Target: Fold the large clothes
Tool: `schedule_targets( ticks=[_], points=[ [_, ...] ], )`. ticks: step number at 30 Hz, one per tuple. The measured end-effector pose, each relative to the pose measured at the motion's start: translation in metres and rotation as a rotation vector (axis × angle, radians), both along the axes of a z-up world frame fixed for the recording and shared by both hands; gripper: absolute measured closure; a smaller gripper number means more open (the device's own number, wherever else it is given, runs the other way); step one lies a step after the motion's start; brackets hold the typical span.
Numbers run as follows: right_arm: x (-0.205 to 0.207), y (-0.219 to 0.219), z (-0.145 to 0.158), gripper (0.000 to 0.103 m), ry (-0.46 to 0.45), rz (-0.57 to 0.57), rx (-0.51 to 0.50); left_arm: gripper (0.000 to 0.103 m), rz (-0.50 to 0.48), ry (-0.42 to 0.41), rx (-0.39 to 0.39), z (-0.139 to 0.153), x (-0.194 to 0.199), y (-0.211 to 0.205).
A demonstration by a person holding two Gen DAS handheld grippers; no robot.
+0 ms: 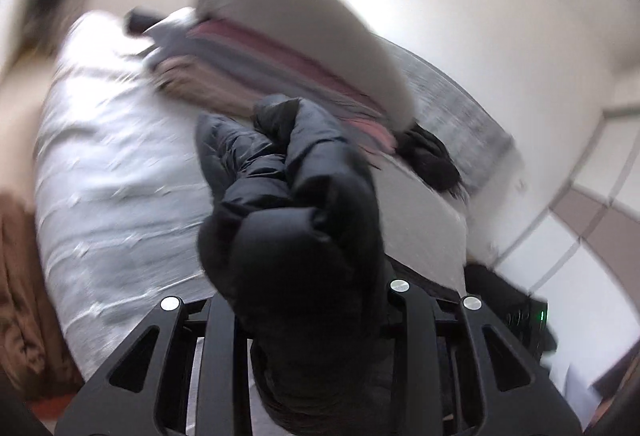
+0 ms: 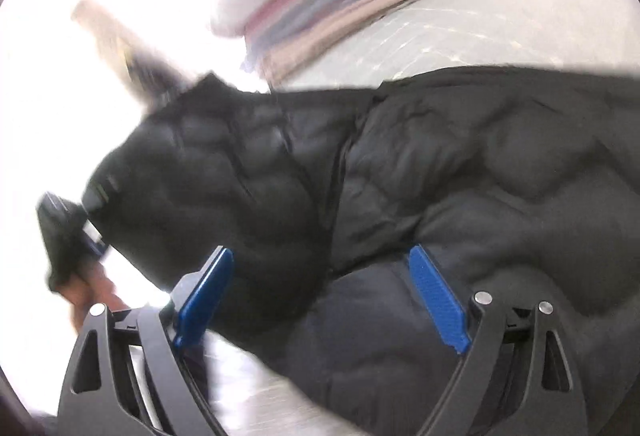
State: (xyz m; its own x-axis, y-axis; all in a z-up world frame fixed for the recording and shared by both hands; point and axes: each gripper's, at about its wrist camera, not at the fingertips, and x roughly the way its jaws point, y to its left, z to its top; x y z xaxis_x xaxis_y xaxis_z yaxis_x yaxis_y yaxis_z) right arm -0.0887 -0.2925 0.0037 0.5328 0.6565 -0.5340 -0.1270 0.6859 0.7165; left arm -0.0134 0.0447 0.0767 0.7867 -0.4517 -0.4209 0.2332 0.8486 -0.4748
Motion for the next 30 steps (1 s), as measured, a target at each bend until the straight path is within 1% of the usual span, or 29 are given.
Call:
schedule_targets(
  ticks=[2, 3, 4, 7, 8, 10, 11, 13, 15, 16, 17, 18, 19, 20, 21, 23, 25, 26, 28, 30],
  points=[
    [-0.01, -0.032, -0.003, 0.016, 0.015, -0.049, 0.122, 0.076, -0.074, -0.039, 0.06, 0.016, -0.006, -0.039],
    [-0.014, -0.047, -0.005, 0.016, 0.027, -0.067, 0.172, 0.076, -0.1, -0.049, 0.077, 0.02, -0.008, -0.053],
    [-0.02, -0.066, -0.009, 0.016, 0.036, -0.087, 0.242, 0.076, -0.142, -0.061, 0.099, 0.024, -0.011, -0.076],
    [-0.036, -0.092, -0.024, 0.016, 0.068, -0.107, 0.4, 0.076, -0.269, -0.067, 0.135, 0.024, -0.018, -0.137],
    [-0.041, -0.102, -0.03, 0.016, 0.08, -0.117, 0.463, 0.076, -0.318, -0.06, 0.144, 0.021, -0.019, -0.162],
    [-0.047, -0.114, -0.041, 0.015, 0.087, -0.127, 0.544, 0.076, -0.384, -0.04, 0.158, 0.009, -0.022, -0.198],
    [-0.05, -0.122, -0.049, 0.015, 0.095, -0.129, 0.602, 0.076, -0.426, -0.015, 0.163, -0.002, -0.023, -0.221],
    [-0.057, -0.124, -0.06, 0.015, 0.108, -0.138, 0.663, 0.076, -0.495, 0.038, 0.185, -0.026, -0.023, -0.256],
    [-0.056, -0.134, -0.071, 0.015, 0.125, -0.15, 0.706, 0.076, -0.576, 0.112, 0.26, -0.06, -0.025, -0.296],
    [-0.059, -0.136, -0.078, 0.015, 0.132, -0.161, 0.73, 0.075, -0.595, 0.132, 0.293, -0.073, -0.027, -0.308],
    [-0.061, -0.142, -0.082, 0.015, 0.132, -0.167, 0.751, 0.074, -0.612, 0.146, 0.328, -0.084, -0.031, -0.319],
    [-0.064, -0.146, -0.085, 0.015, 0.132, -0.173, 0.766, 0.073, -0.622, 0.149, 0.352, -0.09, -0.034, -0.326],
    [-0.066, -0.149, -0.087, 0.015, 0.133, -0.18, 0.768, 0.069, -0.638, 0.146, 0.384, -0.094, -0.04, -0.333],
    [-0.069, -0.153, -0.089, 0.014, 0.135, -0.19, 0.767, 0.059, -0.653, 0.139, 0.406, -0.095, -0.045, -0.338],
    [-0.071, -0.155, -0.09, 0.013, 0.136, -0.194, 0.768, 0.054, -0.669, 0.132, 0.422, -0.092, -0.05, -0.342],
    [-0.073, -0.159, -0.091, 0.013, 0.138, -0.199, 0.768, 0.039, -0.692, 0.109, 0.482, -0.087, -0.061, -0.35],
    [-0.073, -0.16, -0.091, 0.012, 0.141, -0.199, 0.76, 0.033, -0.712, 0.089, 0.538, -0.086, -0.074, -0.355],
    [-0.07, -0.159, -0.09, 0.012, 0.146, -0.194, 0.751, 0.032, -0.723, 0.078, 0.57, -0.084, -0.081, -0.357],
    [-0.068, -0.157, -0.085, 0.012, 0.155, -0.183, 0.719, 0.032, -0.739, 0.066, 0.593, -0.079, -0.093, -0.358],
    [-0.064, -0.158, -0.079, 0.012, 0.157, -0.175, 0.683, 0.032, -0.754, 0.062, 0.592, -0.071, -0.103, -0.353]
  ],
)
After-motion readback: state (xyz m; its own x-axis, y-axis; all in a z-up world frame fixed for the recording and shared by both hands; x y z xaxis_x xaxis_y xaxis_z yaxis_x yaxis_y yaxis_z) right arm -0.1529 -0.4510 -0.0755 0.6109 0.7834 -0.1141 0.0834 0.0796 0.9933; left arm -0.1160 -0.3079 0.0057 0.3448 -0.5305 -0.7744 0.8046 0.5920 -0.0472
